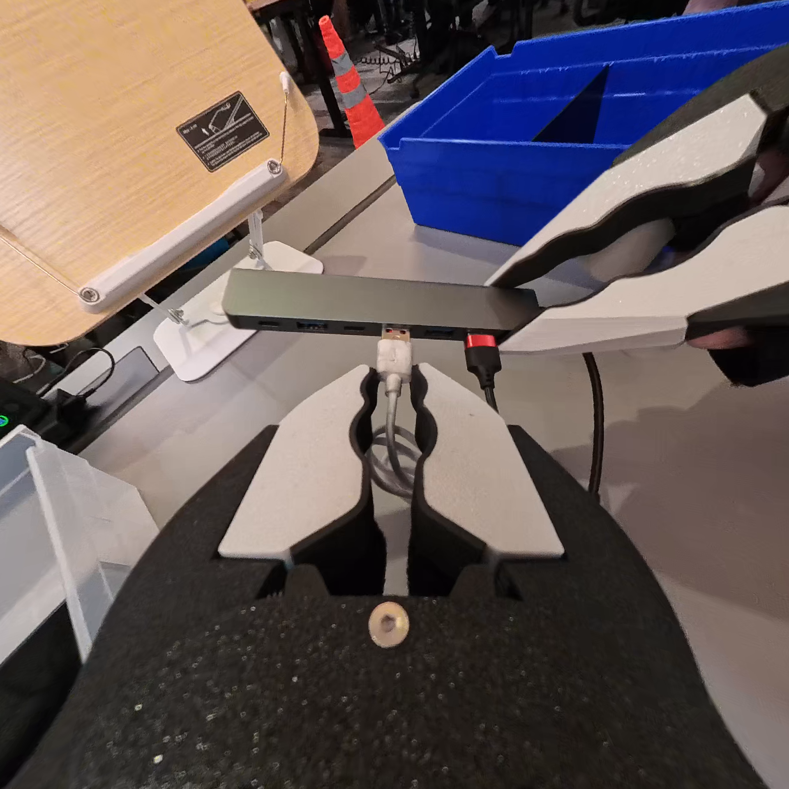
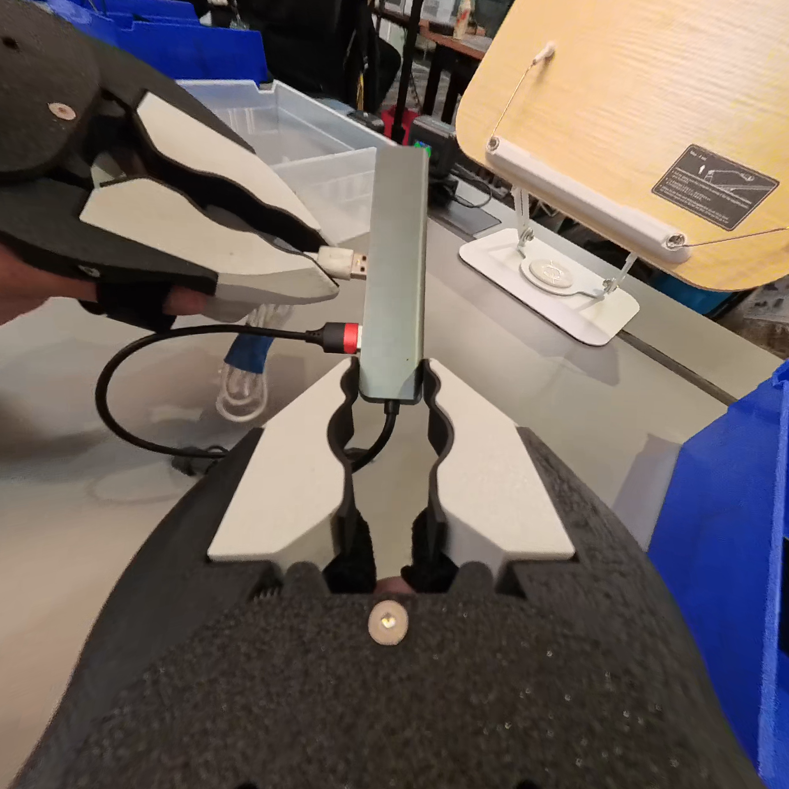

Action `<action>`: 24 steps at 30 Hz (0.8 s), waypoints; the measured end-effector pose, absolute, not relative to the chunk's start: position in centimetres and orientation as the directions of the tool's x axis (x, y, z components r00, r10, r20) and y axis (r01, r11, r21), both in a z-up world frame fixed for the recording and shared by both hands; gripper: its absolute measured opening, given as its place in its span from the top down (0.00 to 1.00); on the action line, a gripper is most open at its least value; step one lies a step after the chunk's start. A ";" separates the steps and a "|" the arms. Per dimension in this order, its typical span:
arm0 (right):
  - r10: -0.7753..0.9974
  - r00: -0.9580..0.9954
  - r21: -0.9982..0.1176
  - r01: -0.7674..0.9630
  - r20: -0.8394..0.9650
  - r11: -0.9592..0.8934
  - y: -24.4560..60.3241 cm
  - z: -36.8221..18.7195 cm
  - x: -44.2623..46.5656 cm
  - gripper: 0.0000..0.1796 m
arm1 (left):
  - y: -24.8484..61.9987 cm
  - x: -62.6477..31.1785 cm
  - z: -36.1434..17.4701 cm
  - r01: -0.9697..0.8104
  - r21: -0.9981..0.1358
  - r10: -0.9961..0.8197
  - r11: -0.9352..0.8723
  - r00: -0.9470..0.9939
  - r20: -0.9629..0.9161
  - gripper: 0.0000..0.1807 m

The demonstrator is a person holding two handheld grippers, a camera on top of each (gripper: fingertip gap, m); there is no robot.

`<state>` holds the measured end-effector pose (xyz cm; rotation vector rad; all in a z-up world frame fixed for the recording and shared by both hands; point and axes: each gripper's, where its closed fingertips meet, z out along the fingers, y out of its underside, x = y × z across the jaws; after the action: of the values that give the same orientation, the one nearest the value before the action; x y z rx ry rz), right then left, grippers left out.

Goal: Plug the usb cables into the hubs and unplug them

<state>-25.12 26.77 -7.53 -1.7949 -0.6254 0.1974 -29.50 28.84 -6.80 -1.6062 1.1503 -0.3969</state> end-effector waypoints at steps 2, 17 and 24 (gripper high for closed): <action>0.534 0.835 -0.944 0.269 0.131 -0.190 26.6 -7.2 -25.3 0.81 | 28.8 -29.5 -6.7 -0.464 -0.885 -0.832 0.035 0.477 -0.284 0.92; 0.515 0.851 -0.908 0.133 -0.100 -0.396 27.4 -10.0 -25.3 0.83 | 27.3 -27.8 -8.7 -0.581 -0.803 -0.814 0.134 0.398 -0.424 0.92; 0.478 0.864 -0.881 0.342 0.158 -0.326 27.1 -9.5 -24.8 0.83 | 27.1 -27.7 -8.7 -0.578 -0.807 -0.809 0.126 0.411 -0.421 0.92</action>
<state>-24.79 27.09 -9.49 -1.9436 -0.6047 0.1565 -27.74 27.06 -8.68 -1.5562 1.2695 -0.2605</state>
